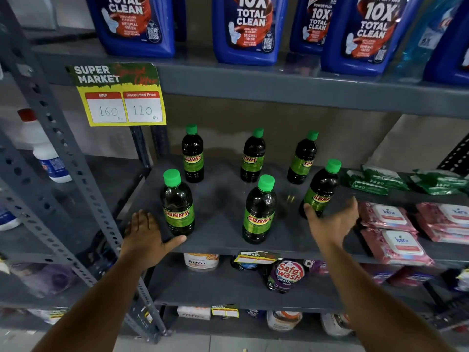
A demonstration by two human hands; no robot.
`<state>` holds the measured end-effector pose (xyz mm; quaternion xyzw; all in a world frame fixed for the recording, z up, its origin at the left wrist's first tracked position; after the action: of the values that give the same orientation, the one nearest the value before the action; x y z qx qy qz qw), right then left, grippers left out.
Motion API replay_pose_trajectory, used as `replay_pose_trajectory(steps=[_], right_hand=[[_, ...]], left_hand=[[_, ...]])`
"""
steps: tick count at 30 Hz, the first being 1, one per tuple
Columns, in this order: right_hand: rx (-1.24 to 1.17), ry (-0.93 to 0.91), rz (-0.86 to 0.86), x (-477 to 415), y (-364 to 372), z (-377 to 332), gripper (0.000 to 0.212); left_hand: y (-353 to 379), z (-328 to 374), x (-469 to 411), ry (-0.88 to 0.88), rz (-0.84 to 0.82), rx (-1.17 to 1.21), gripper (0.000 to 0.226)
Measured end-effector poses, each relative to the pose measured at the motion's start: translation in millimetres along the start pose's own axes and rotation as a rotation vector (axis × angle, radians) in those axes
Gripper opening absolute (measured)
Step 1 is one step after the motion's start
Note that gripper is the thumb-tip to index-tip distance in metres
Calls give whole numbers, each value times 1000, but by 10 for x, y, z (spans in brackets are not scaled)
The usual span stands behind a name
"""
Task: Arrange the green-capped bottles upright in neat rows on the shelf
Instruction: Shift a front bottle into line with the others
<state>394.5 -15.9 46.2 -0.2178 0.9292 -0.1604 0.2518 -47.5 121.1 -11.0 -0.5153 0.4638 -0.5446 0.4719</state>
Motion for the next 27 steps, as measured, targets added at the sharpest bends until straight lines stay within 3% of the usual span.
replay_pose_trajectory(steps=[3, 5, 10, 27], right_hand=[[67, 45, -370, -354, 90, 178, 106], [125, 31, -444, -430, 139, 247, 85], [49, 16, -340, -274, 96, 215, 63], [5, -23, -312, 258, -211, 202, 61]], left_hand=[[12, -11, -17, -12, -13, -6, 146], [9, -3, -21, -12, -10, 4, 147], [-11, 2, 0, -12, -13, 11, 147], [-59, 32, 64, 14, -6, 19, 140]])
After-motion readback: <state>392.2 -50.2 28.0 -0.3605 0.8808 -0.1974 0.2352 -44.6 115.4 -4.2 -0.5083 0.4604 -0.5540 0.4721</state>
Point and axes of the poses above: each hand's wrist, its own x-axis away from the middle knuckle, its own y-axis out of the palm, z = x × y, the point moved 4 cm from there along -x, towards the middle knuckle, and after that the axes turned 7 degrees about -y, right-handed, at the moved point
